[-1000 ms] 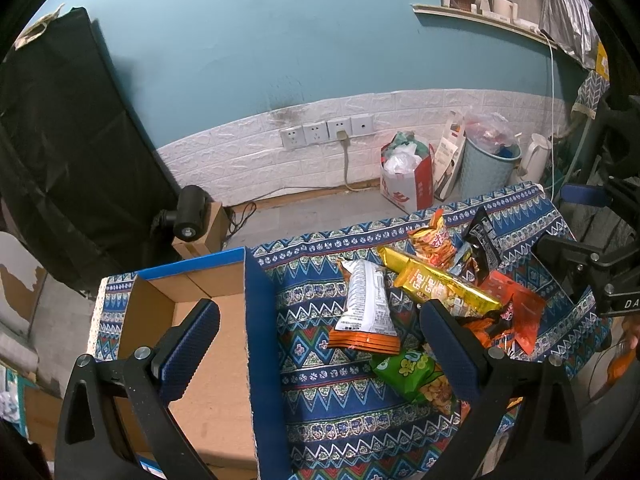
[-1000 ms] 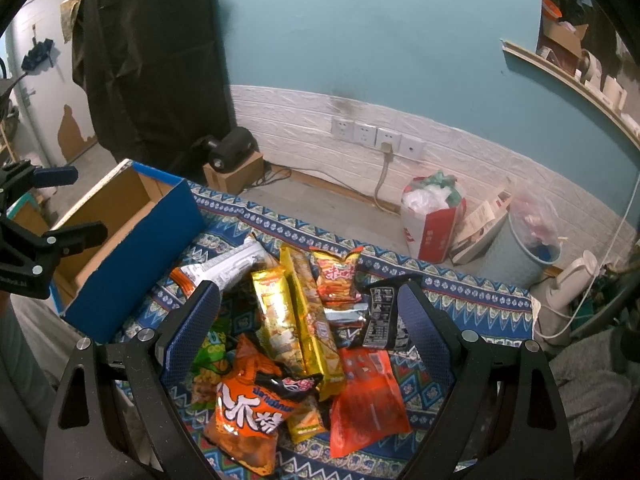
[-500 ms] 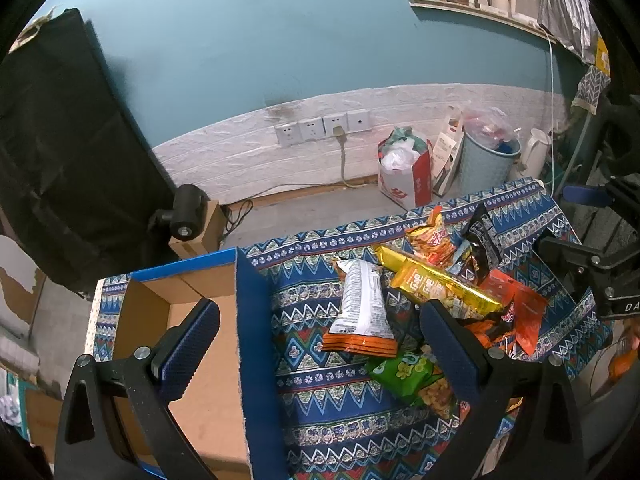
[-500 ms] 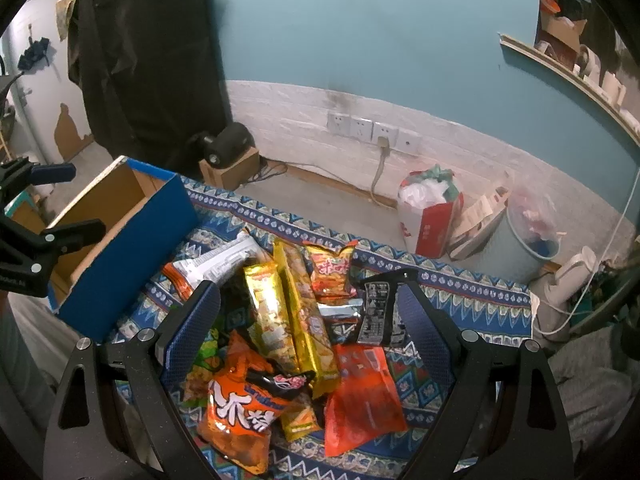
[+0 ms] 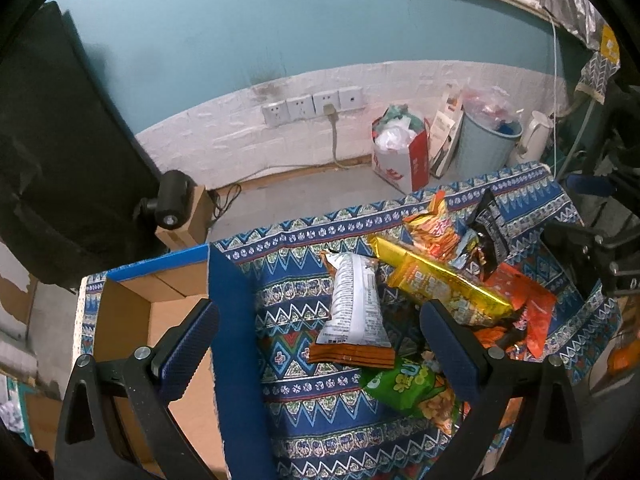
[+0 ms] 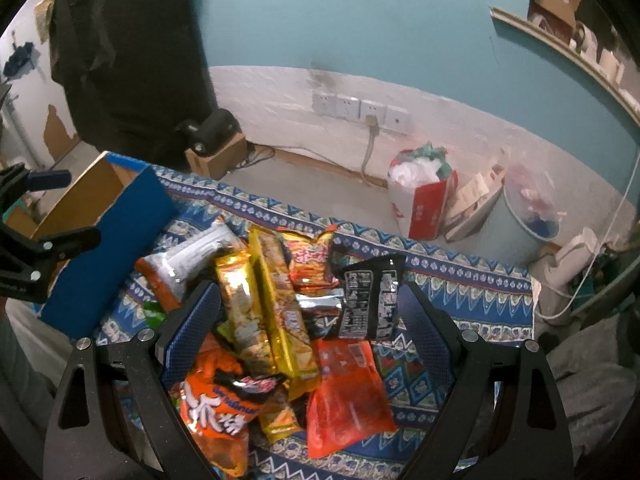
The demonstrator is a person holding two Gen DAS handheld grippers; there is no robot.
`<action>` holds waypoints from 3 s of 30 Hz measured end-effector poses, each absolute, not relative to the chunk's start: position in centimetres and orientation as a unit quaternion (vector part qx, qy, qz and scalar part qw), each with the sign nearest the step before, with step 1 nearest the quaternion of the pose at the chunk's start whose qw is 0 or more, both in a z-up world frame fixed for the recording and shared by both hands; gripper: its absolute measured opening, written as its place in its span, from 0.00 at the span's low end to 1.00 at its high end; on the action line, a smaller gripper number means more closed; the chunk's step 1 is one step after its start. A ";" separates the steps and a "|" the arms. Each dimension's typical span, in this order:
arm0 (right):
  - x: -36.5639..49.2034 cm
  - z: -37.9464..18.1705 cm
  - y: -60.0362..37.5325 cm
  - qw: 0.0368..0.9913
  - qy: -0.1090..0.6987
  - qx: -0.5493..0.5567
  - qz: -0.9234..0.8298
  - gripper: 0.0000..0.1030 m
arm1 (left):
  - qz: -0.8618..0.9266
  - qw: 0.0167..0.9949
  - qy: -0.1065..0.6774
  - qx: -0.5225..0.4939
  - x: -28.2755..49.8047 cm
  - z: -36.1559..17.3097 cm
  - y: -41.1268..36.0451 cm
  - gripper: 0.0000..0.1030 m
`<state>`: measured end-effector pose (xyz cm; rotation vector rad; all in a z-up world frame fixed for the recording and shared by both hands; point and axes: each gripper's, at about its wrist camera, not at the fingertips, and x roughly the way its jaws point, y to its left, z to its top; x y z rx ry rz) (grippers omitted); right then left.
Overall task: Organize snacks
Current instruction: 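Grasp the white chip bag with the left gripper while the right grasps the black bag, then carry the white chip bag into the box and open the left gripper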
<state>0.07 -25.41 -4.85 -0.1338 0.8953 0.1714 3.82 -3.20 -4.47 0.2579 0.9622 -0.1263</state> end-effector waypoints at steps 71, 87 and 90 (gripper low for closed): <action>5.3 -9.0 -25.9 0.870 0.484 -0.054 0.073 0.58 | -0.083 0.854 0.508 0.080 6.5 -9.0 -0.4 0.36; 3.8 -5.6 -19.9 0.879 0.457 -0.060 0.124 0.58 | -0.069 0.881 0.462 0.079 2.6 -4.8 2.5 0.36; 3.7 -5.2 -18.7 0.879 0.453 -0.064 0.135 0.58 | -0.064 0.885 0.454 0.078 2.0 -4.2 3.3 0.36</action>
